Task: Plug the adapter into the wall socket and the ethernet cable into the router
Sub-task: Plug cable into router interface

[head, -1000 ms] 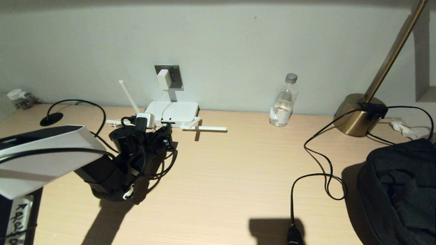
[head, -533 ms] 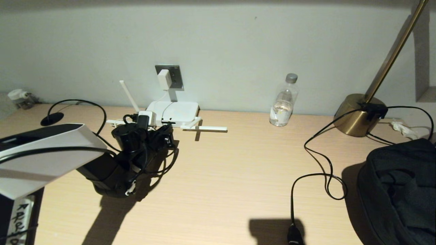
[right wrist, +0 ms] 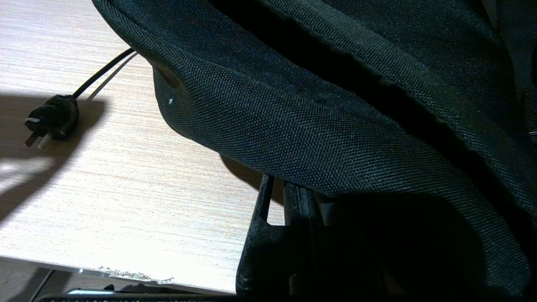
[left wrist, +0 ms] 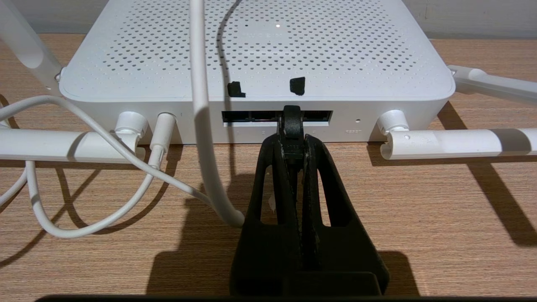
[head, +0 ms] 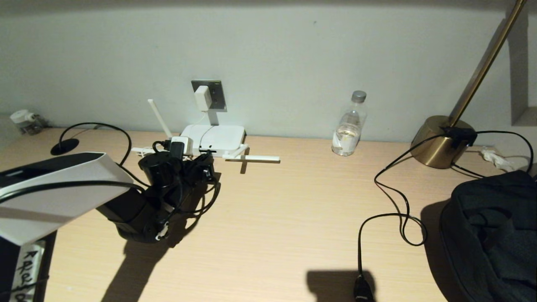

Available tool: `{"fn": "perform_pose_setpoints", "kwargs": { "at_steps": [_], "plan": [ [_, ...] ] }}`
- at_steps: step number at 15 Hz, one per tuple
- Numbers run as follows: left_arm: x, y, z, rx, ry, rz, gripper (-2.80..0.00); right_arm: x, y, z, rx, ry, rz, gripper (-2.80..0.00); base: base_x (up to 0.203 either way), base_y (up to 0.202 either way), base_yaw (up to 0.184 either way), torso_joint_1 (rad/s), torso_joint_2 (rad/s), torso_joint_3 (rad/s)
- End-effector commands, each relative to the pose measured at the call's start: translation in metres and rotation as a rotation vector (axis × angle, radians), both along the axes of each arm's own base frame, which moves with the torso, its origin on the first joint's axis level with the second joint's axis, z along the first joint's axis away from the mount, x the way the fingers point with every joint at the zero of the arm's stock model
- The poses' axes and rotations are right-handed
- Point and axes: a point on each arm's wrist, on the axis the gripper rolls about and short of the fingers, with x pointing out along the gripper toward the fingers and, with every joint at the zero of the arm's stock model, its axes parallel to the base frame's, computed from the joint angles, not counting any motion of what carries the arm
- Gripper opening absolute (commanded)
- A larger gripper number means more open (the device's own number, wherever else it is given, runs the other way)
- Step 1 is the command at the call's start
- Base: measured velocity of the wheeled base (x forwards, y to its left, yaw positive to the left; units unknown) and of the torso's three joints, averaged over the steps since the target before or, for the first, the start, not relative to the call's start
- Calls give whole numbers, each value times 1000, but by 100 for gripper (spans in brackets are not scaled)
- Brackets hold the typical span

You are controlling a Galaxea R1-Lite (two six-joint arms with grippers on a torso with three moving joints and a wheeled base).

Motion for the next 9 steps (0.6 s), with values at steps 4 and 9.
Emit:
{"fn": "perform_pose_setpoints", "kwargs": {
  "at_steps": [4,9],
  "plan": [
    [1,0,-2,-2,-4,0,-280,0,0,0,-1,0,2,-280,0,0,0,0,0,0],
    [7,-1,0,-5,-22,0,-280,0,0,0,-1,1,2,-280,0,0,0,0,0,0]
  ]
}}
